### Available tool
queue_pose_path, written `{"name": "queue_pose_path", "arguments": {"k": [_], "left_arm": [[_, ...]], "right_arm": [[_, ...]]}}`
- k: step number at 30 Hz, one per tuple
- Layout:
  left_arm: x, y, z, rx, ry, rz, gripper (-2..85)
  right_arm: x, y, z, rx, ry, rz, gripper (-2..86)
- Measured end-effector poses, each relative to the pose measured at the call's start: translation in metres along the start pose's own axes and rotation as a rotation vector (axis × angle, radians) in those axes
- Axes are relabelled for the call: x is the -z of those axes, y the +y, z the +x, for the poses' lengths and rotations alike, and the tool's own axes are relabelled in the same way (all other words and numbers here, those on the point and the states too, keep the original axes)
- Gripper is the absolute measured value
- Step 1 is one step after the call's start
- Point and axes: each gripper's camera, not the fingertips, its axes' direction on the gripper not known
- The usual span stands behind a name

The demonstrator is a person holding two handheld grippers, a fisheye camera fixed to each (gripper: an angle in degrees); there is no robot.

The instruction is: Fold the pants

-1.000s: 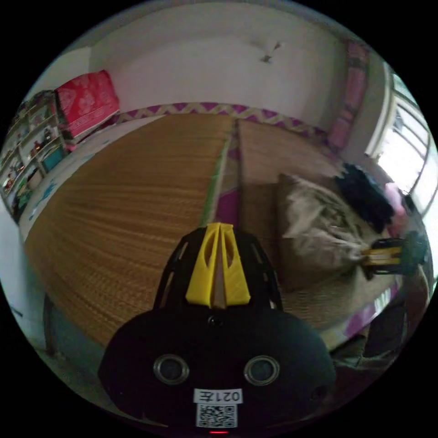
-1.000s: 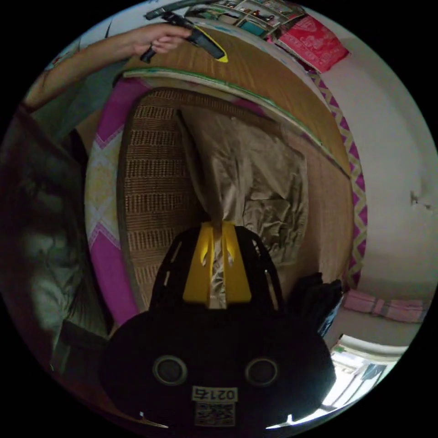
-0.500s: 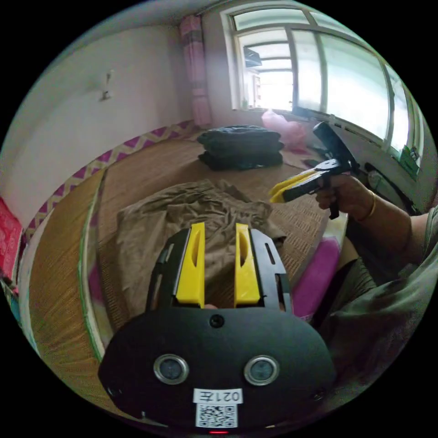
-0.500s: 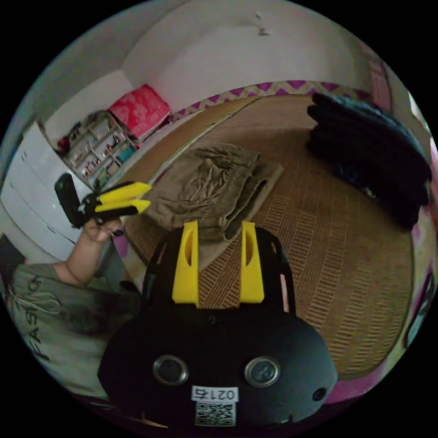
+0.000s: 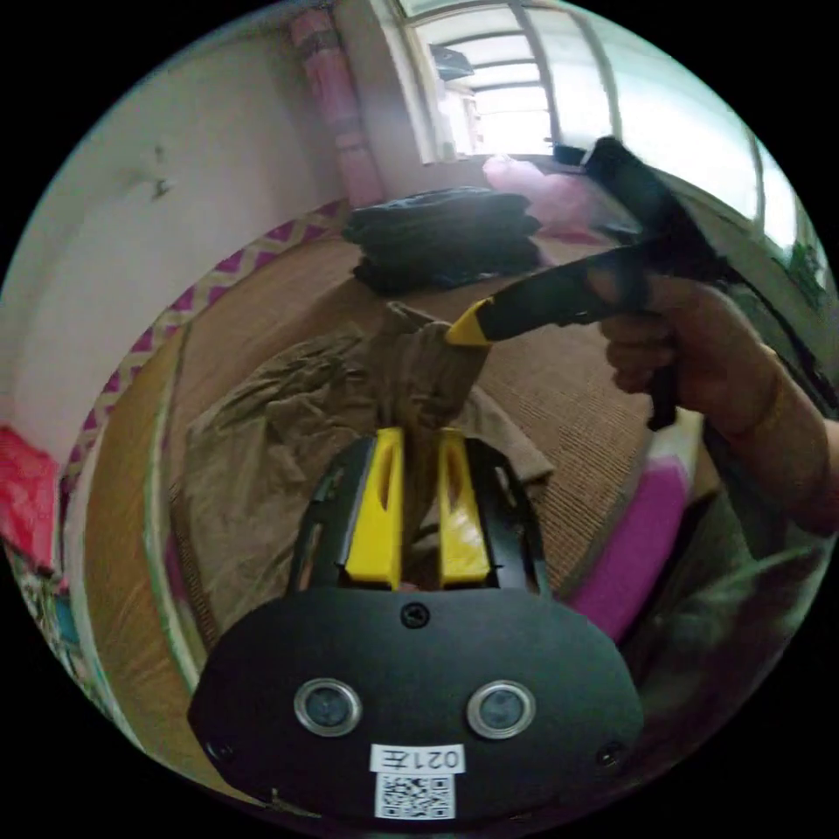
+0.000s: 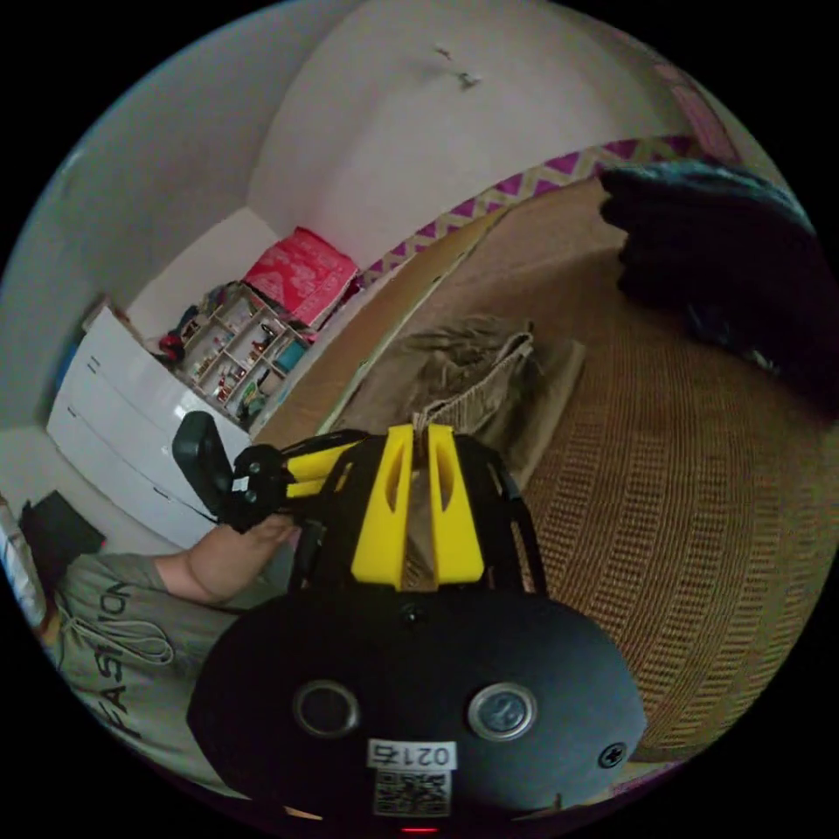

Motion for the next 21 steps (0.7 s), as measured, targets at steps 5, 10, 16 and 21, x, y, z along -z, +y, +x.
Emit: {"name": "queue_pose_path", "arguments": {"k": [5, 10, 16, 21], "left_arm": [[0.074, 0.037, -0.105, 0.258, 0.057, 0.156, -0.7], [0.19, 0.162, -0.303, 0.635, 0.145, 0.415, -0.8], [0.223, 0.365, -0.494, 1.115, 0.103, 0.422, -0.8], [0.164, 0.514, -0.584, 1.507, 0.284, 0.245, -0.9]], "right_arm": [[0.036, -0.003, -0.048, 0.16, 0.04, 0.161, 5.1], [0.026, 0.024, -0.085, 0.315, 0.11, 0.076, 5.9], [-0.067, 0.067, -0.145, 0.597, 0.323, -0.206, 10.2], [-0.129, 0.086, -0.164, 0.767, 0.595, -0.392, 11.3]]}}
